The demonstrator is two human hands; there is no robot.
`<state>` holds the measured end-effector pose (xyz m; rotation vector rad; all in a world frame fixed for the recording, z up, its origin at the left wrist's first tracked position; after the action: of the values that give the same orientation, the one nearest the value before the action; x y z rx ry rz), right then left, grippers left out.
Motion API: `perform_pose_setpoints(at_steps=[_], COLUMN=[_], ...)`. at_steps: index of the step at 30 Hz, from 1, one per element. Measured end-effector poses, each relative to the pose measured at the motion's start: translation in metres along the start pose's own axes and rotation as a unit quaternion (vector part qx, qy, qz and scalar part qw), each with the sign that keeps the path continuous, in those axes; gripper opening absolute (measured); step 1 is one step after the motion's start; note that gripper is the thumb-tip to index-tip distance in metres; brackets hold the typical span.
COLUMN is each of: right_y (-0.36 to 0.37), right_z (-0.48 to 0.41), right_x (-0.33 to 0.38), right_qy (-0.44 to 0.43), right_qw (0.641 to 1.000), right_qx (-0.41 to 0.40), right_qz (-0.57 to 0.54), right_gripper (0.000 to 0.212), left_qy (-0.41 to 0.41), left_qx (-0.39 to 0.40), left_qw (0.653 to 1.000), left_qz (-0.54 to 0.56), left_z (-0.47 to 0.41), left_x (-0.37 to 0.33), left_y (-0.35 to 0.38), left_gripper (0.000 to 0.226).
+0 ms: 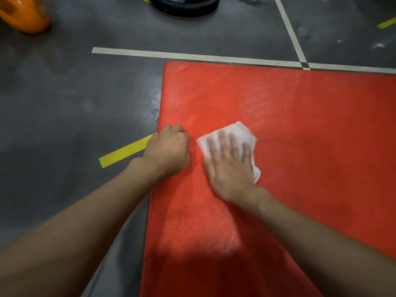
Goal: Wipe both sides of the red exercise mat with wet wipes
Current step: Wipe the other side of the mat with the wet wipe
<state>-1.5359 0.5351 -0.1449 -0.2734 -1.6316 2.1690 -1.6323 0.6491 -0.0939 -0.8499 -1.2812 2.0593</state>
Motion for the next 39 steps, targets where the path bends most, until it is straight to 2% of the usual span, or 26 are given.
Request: perform_pose_setpoints(at_steps=[2,3,4,7,8,10,12,13,15,16,17,20,22,23,25,26,27,29,31,32,35,36,39], right_y=[0.001,-0.003,-0.010,-0.018,-0.015,-0.008,-0.010,-0.017,-0.026,-0.026,-0.024,-0.015,-0.023,-0.030,-0.037,-0.035,-0.032,-0.023,-0.028,-0.035,-0.044,-0.041,-0.031], right_z=[0.009,0.002,-0.009,-0.030,-0.028,-0.014,-0.014,-0.027,-0.052,-0.058,-0.059,-0.041,-0.051,-0.065,-0.085,-0.089,-0.089,-0.078,-0.082,-0.095,-0.121,-0.120,-0.102], right_x=[0.008,-0.005,-0.022,-0.044,-0.029,0.006,0.000,-0.016,-0.049,-0.050,-0.039,0.004,-0.015,-0.034,-0.064,-0.059,-0.043,-0.012,-0.022,-0.039,-0.070,-0.057,-0.015], right_qy=[-0.121,-0.135,-0.106,0.057,0.051,-0.056,-0.135,-0.118,0.007,0.057,0.068,-0.073,-0.118,-0.081,0.046,0.071,0.051,-0.062,-0.128,-0.105,0.051,0.049,-0.099], right_qw=[0.992,0.989,0.993,0.998,0.999,0.998,0.990,0.992,1.000,0.998,0.997,0.997,0.992,0.996,0.999,0.997,0.998,0.998,0.991,0.994,0.998,0.998,0.994], right_qx=[0.020,0.024,0.021,0.002,-0.008,-0.007,0.013,0.013,0.011,0.005,-0.006,-0.020,-0.010,-0.010,-0.005,-0.008,-0.014,-0.013,-0.001,-0.002,-0.006,-0.014,-0.030], right_qz=[0.036,0.045,0.043,-0.012,-0.012,0.016,0.042,0.040,-0.006,-0.028,-0.037,0.011,0.035,0.028,-0.018,-0.025,-0.022,0.017,0.031,0.025,-0.024,-0.027,0.023], right_gripper=[0.062,0.060,0.059,0.059,0.060,0.062,0.061,0.061,0.059,0.058,0.059,0.064,0.066,0.065,0.061,0.061,0.063,0.067,0.067,0.066,0.061,0.061,0.068], left_qy=[-0.007,-0.008,-0.008,-0.009,-0.011,-0.015,-0.022,-0.019,-0.006,-0.001,0.004,0.011,0.010,0.011,0.009,0.005,0.000,-0.011,-0.020,-0.021,-0.018,-0.019,-0.023], left_qx=[-0.001,0.000,0.002,0.009,0.014,0.030,0.035,0.032,0.036,0.044,0.050,0.034,0.042,0.049,0.057,0.060,0.065,0.063,0.059,0.057,0.054,0.059,0.065], left_qw=[1.000,1.000,1.000,1.000,1.000,0.999,0.999,0.999,0.999,0.999,0.999,0.998,0.998,0.998,0.997,0.997,0.997,0.997,0.998,0.998,0.998,0.998,0.997], left_qz=[0.013,0.018,0.015,-0.002,-0.003,-0.010,-0.022,-0.026,-0.016,-0.005,-0.004,-0.045,-0.046,-0.044,-0.045,-0.044,-0.039,-0.031,-0.027,-0.018,0.019,0.016,-0.022], left_z=[-0.003,-0.003,-0.004,-0.011,-0.014,-0.021,-0.025,-0.027,-0.030,-0.031,-0.033,-0.035,-0.037,-0.038,-0.043,-0.047,-0.051,-0.058,-0.061,-0.061,-0.064,-0.065,-0.069], left_x=[0.000,0.000,0.001,0.002,0.001,-0.001,0.002,0.003,0.006,0.007,0.006,0.006,0.009,0.011,0.014,0.014,0.014,0.013,0.015,0.017,0.020,0.020,0.019], left_y=[-0.004,-0.004,-0.004,-0.005,-0.006,-0.007,-0.007,-0.007,-0.004,-0.004,-0.004,-0.010,-0.011,-0.010,-0.012,-0.014,-0.017,-0.021,-0.020,-0.018,-0.017,-0.018,-0.023], left_gripper=[0.028,0.029,0.030,0.031,0.032,0.031,0.032,0.035,0.040,0.043,0.045,0.050,0.062,0.070,0.083,0.086,0.086,0.078,0.074,0.075,0.082,0.084,0.085])
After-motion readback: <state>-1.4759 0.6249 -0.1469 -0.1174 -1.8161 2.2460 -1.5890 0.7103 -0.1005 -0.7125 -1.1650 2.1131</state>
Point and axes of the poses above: each hand's wrist, its own z-axis away from the middle knuckle, its own y-axis out of the palm, x = y × z, the point moved 7 cm from there along -z, towards the middle knuckle, and after that the axes turned 9 degrees about x, right-handed, at the moved point
